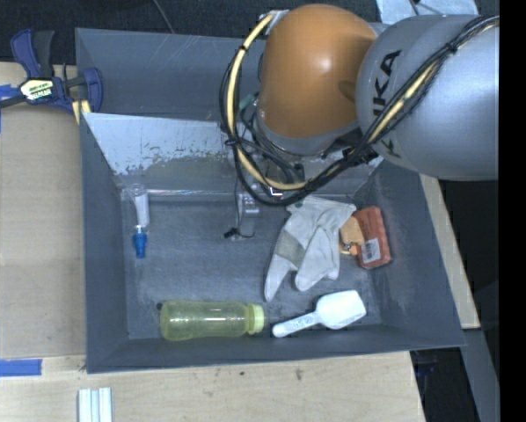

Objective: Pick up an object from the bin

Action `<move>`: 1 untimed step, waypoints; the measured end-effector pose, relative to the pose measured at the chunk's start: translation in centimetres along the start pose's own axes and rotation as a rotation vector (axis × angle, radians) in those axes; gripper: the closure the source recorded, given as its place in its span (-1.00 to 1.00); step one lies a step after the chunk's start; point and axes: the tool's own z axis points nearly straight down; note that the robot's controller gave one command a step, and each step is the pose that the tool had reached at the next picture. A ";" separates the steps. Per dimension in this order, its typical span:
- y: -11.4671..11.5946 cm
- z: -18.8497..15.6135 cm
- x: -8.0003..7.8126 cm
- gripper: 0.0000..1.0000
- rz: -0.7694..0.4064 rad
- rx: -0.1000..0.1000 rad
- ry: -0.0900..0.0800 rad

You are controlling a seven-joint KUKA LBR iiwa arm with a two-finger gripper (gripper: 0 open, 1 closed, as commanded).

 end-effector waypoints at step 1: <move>-0.1 -0.5 -0.1 -1.00 0.002 -0.001 -0.008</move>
Offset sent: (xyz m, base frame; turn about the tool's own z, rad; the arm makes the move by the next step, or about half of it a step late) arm -0.0383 -0.0910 -0.0157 0.0749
